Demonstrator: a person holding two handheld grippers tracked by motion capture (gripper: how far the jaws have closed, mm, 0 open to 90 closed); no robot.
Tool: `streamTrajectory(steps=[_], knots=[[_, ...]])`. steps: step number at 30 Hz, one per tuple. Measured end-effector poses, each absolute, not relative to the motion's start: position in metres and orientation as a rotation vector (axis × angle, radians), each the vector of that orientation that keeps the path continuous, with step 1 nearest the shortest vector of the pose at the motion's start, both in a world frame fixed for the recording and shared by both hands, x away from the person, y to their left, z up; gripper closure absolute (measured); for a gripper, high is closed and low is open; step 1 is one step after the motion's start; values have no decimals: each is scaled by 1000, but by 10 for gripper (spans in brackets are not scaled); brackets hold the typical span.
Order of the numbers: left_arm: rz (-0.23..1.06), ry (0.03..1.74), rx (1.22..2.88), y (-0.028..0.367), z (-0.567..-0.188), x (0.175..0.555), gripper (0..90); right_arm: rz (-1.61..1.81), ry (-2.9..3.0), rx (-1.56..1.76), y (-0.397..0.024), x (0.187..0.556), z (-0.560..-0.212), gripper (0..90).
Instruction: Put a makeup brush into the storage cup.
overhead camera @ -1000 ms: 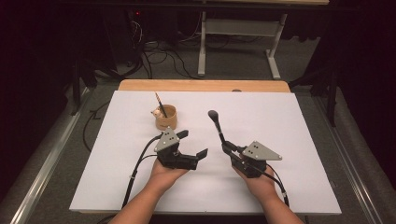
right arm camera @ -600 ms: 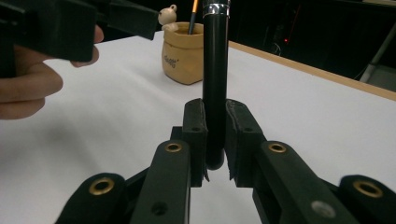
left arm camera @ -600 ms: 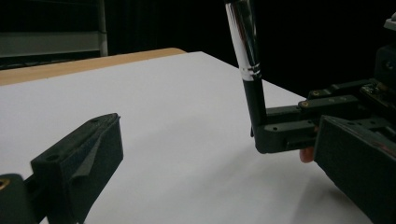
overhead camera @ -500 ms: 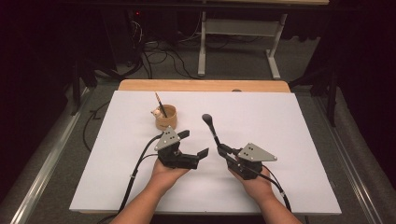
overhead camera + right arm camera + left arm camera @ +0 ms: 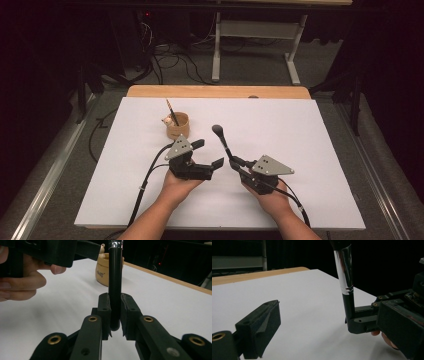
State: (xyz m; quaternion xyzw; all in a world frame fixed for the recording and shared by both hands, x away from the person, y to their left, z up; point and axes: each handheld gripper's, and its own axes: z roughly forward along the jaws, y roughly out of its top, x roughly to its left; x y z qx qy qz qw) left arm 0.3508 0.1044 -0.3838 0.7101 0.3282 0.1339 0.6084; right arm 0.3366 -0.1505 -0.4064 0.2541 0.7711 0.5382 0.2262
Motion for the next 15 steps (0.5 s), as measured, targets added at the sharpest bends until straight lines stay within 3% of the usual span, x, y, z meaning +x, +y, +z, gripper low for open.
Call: streamTrajectory(steps=[15], knots=[[300, 752, 1629, 105, -381, 348, 125, 1496, 2153, 640, -143, 334, -410, 818]])
